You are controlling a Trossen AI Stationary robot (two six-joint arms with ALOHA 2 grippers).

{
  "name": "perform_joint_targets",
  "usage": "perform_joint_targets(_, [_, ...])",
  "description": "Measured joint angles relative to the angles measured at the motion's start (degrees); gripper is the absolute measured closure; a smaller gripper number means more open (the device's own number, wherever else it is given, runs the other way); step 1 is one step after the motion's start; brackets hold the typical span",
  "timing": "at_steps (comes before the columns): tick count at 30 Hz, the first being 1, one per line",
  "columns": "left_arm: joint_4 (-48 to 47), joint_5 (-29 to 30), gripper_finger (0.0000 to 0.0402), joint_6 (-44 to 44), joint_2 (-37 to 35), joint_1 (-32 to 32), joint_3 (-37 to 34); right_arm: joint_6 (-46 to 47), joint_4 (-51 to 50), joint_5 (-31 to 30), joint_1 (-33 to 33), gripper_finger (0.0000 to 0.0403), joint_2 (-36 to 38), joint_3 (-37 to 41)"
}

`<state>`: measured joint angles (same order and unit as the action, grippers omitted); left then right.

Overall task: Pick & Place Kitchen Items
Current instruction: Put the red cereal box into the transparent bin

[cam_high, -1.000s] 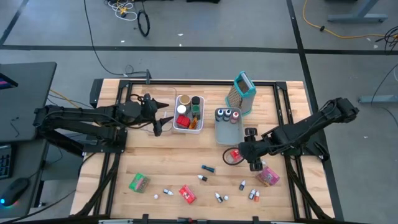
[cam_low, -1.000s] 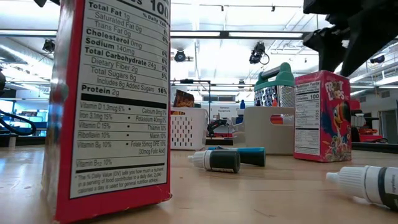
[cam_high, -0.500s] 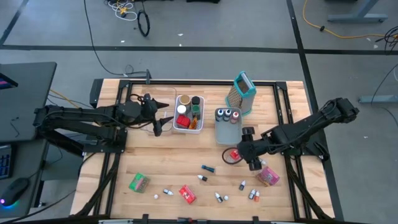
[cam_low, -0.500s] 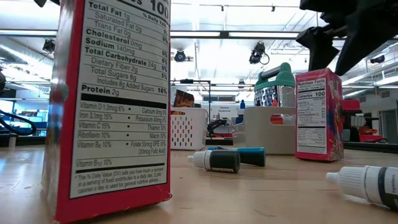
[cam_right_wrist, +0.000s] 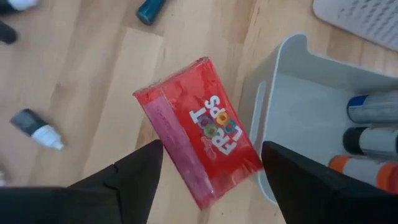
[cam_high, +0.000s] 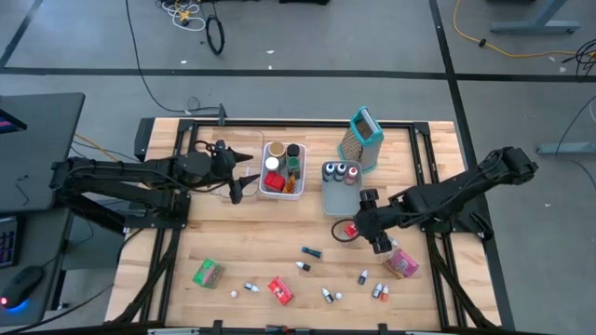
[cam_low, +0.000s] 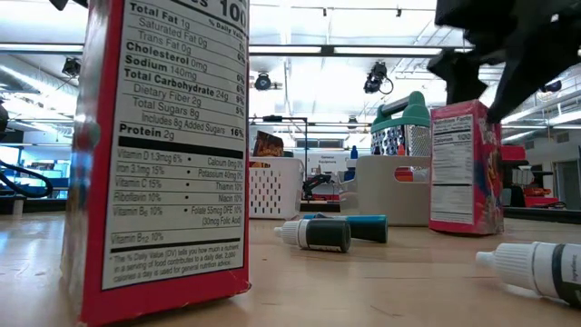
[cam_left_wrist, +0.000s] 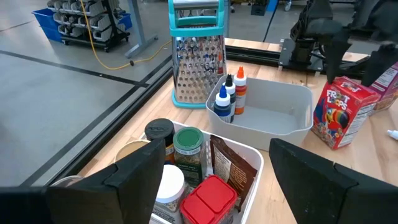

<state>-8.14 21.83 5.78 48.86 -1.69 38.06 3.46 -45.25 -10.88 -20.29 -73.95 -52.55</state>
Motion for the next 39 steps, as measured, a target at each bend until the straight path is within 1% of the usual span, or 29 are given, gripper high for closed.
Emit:
perform_joint_targets(5, [0.0,0.0,0.0107,-0.5,0.0,0.0,0.0,-1.6,2.3,1.8,0.2,0.0140,0.0,2.8])
perform_joint_targets(7, [0.0,0.0,0.0107,-0.6,0.0,0.0,0.0,-1.7,2.5,1.6,0.2,0.0158,0.0,2.9])
perform_joint_targets(11, [0.1,0.0,0.0107,-0.7,0.0,0.0,0.0,-0.9,4.6,1.9,0.2,0.0208,0.0,2.9])
perform_joint_targets(14, [1.0,0.0,0.0107,-0.6,0.0,0.0,0.0,0.3,8.5,3.0,0.2,0.0242,0.0,2.9])
perform_joint_targets(17, [3.8,-0.9,0.0107,0.5,0.0,0.0,0.0,0.6,13.9,2.9,0.2,0.0262,0.0,2.9])
perform_joint_targets(20, [6.3,-4.3,0.0107,0.9,0.0,0.0,0.0,0.2,20.7,3.0,0.6,0.0267,0.0,2.9])
perform_joint_targets(25, [9.9,-13.8,0.0107,-0.9,0.0,0.0,0.0,-0.1,33.1,2.6,3.3,0.0266,0.0,2.9])
perform_joint_targets(27, [11.0,-16.6,0.0107,-0.1,0.0,0.0,0.0,0.0,36.9,0.9,4.6,0.0266,-0.2,2.9])
perform_joint_targets(29, [12.2,-17.4,0.0107,1.6,0.0,0.0,0.0,-0.1,39.6,-0.9,5.9,0.0266,-1.1,2.9])
perform_joint_targets(32, [12.7,-17.1,0.0107,3.0,0.3,0.0,0.0,-2.3,43.8,0.6,8.0,0.0266,-3.8,2.9])
perform_joint_targets(36, [11.5,-17.1,0.0107,-1.7,3.0,0.0,0.0,-5.1,48.3,2.4,10.0,0.0266,-9.0,1.5])
perform_joint_targets(39, [13.0,-17.2,0.0107,-4.8,6.4,0.0,0.1,-7.4,46.7,2.4,11.5,0.0266,-12.5,-3.5])
